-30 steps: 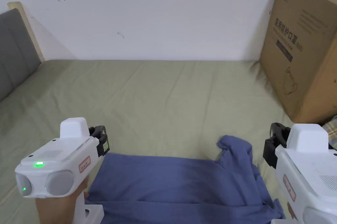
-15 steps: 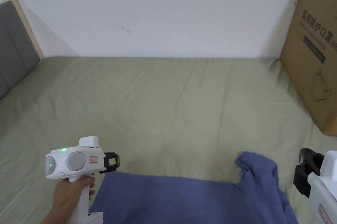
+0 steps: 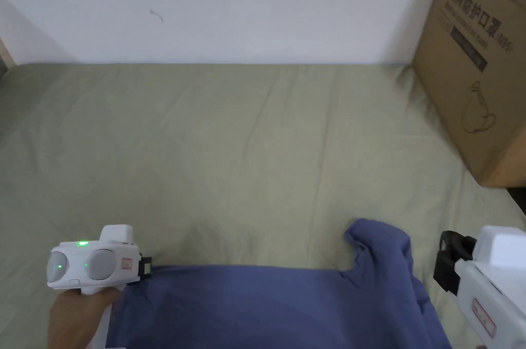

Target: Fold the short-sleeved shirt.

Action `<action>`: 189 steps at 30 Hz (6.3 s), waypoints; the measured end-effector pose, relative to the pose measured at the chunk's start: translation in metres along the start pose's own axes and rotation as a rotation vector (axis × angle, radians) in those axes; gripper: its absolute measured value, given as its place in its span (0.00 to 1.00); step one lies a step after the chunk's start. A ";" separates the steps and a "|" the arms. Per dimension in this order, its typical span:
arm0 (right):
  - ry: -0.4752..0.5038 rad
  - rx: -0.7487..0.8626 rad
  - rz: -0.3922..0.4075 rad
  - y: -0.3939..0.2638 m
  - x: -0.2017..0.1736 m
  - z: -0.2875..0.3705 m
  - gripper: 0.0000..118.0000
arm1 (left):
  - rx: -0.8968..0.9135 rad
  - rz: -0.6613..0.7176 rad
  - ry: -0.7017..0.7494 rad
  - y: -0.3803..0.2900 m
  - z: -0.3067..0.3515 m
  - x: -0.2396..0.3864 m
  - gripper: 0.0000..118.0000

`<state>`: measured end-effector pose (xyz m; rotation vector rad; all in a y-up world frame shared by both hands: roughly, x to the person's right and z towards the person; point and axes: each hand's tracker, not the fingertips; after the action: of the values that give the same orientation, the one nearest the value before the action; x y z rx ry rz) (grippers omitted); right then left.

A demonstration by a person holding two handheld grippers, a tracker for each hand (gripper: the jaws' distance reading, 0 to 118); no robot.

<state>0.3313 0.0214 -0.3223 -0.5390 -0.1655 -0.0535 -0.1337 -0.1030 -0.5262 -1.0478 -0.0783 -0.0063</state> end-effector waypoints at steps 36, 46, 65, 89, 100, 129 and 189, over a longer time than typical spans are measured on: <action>-0.009 -0.367 0.159 -0.061 0.022 -0.120 0.00 | 0.136 0.088 -0.118 -0.031 0.079 -0.021 0.01; 0.115 -0.153 0.036 -0.020 0.049 0.013 0.00 | 0.169 0.119 -0.099 -0.051 0.121 -0.041 0.01; 0.037 -0.296 -0.150 -0.147 0.084 0.126 0.00 | 0.045 0.182 -0.091 -0.187 0.147 -0.072 0.01; 0.007 -0.048 -0.001 -0.068 0.035 0.150 0.73 | 0.413 0.175 -0.147 -0.172 0.255 -0.048 0.85; -0.008 0.370 0.081 0.008 -0.036 0.211 0.69 | 0.888 -0.006 0.071 -0.138 0.334 0.011 0.78; 0.019 0.339 0.153 0.004 -0.070 0.179 0.00 | 0.303 0.228 -0.348 -0.153 0.227 -0.102 0.00; 0.014 0.295 0.145 0.000 -0.045 0.178 0.00 | 0.016 0.118 -0.194 -0.147 0.217 -0.065 0.02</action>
<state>0.2616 0.1133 -0.1793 -0.2548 -0.1171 0.1068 -0.2181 0.0092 -0.2957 -1.0341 -0.1921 0.2034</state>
